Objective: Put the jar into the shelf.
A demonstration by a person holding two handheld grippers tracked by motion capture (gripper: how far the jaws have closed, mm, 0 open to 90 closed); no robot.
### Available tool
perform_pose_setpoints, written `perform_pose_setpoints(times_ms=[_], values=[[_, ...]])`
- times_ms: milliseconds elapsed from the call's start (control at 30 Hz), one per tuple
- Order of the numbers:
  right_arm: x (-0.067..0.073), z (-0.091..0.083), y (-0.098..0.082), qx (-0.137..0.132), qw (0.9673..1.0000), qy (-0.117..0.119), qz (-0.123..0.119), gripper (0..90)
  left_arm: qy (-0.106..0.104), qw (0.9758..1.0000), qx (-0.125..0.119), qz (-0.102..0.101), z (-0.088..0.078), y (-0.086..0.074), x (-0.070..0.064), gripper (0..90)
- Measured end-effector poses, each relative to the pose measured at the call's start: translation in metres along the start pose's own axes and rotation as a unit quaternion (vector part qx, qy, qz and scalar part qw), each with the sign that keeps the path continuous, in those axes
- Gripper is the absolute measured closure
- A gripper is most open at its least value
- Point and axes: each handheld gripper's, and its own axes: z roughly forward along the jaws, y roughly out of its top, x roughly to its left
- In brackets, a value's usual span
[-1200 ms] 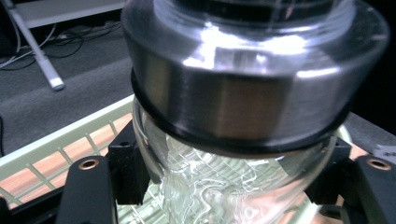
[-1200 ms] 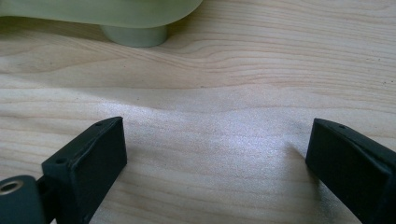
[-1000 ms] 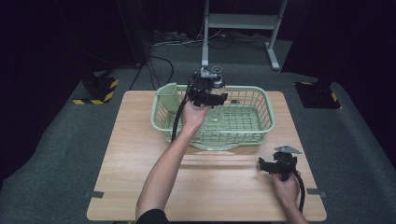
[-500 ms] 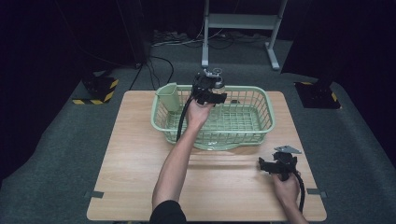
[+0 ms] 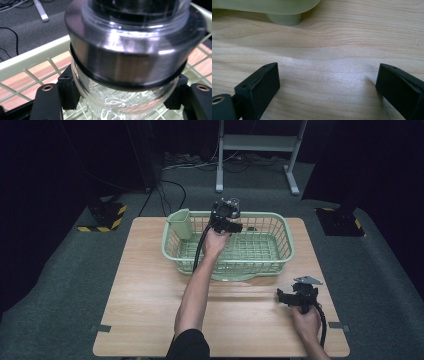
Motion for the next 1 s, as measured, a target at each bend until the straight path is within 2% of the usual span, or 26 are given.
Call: perform_pose_setpoints(times_ms=[167,367,533,667,833,1000], values=[[0.000,0.000,0.000,-0.001,1.0000,0.000,-0.001,5.1,-0.006,0.9997,0.025,0.000,0.015,-0.002,0.003,31.6],[0.000,0.000,0.000,-0.002,1.0000,0.001,-0.003,5.4,-0.010,0.9993,0.035,-0.002,0.026,-0.005,0.008,31.6],[0.000,0.000,0.000,-0.002,1.0000,0.001,-0.003,5.4,-0.018,0.9992,0.037,0.000,0.029,-0.006,0.011,31.6],[0.000,0.000,0.000,-0.002,1.0000,0.001,-0.004,5.4,-0.018,0.9991,0.038,0.008,0.030,-0.006,0.010,31.6],[0.000,0.000,0.000,-0.002,1.0000,0.001,-0.002,5.4,-0.019,0.9990,0.041,0.003,0.029,-0.007,0.012,31.5],[0.000,0.000,0.000,-0.001,1.0000,0.001,-0.003,5.4,-0.020,0.9984,0.051,0.009,0.026,-0.008,0.011,31.4]])
